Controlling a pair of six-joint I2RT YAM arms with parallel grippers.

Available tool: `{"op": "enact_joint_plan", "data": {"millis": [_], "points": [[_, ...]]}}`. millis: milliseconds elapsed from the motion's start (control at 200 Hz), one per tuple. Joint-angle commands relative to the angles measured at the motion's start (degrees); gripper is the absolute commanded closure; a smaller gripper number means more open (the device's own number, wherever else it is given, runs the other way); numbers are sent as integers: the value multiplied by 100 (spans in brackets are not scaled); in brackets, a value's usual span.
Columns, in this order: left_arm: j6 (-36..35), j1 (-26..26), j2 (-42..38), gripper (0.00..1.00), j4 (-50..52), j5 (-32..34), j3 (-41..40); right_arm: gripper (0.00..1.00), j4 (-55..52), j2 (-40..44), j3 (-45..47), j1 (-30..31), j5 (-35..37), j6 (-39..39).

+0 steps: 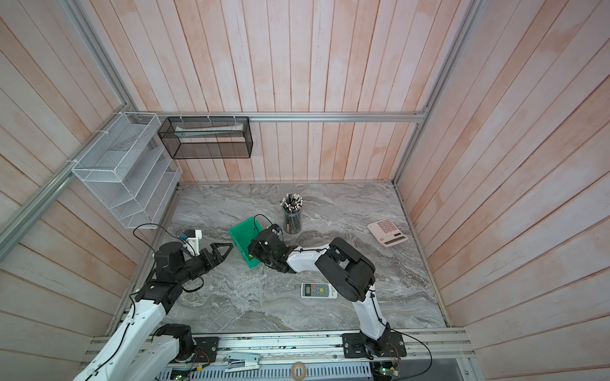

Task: Put the screwdriver in the bin
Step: Place the screwdriver into the bin.

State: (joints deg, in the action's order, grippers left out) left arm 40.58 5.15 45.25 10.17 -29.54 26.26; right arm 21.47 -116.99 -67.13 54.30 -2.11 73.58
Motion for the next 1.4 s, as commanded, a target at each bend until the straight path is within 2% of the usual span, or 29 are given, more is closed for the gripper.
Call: {"op": "enact_joint_plan", "data": {"millis": [0,85,315,345,550,1100,1205,1230,1335,1395], "points": [[47,-29,-64,0,-122,9,-57,73,137,48,-95,64,256,38],[55,-30,-63,0,-126,11,-61,68,164,80,-33,64,259,75],[125,-27,-61,0,-156,61,-117,64,623,53,101,54,70,152],[139,-30,-71,0,-164,57,-125,59,698,60,125,53,46,169],[170,-28,-143,0,-108,95,-108,56,927,213,318,29,-43,150],[231,-25,-197,0,57,175,106,25,1268,660,572,-64,-333,-43],[223,-14,-201,0,107,203,160,23,1302,676,552,-87,-429,-107],[218,-14,-200,0,115,211,169,18,1314,690,558,-91,-439,-130],[240,-17,-195,0,104,245,203,13,1279,818,555,-82,-459,-300],[240,-15,-188,0,92,266,221,4,1204,962,600,-89,-364,-443]]}}
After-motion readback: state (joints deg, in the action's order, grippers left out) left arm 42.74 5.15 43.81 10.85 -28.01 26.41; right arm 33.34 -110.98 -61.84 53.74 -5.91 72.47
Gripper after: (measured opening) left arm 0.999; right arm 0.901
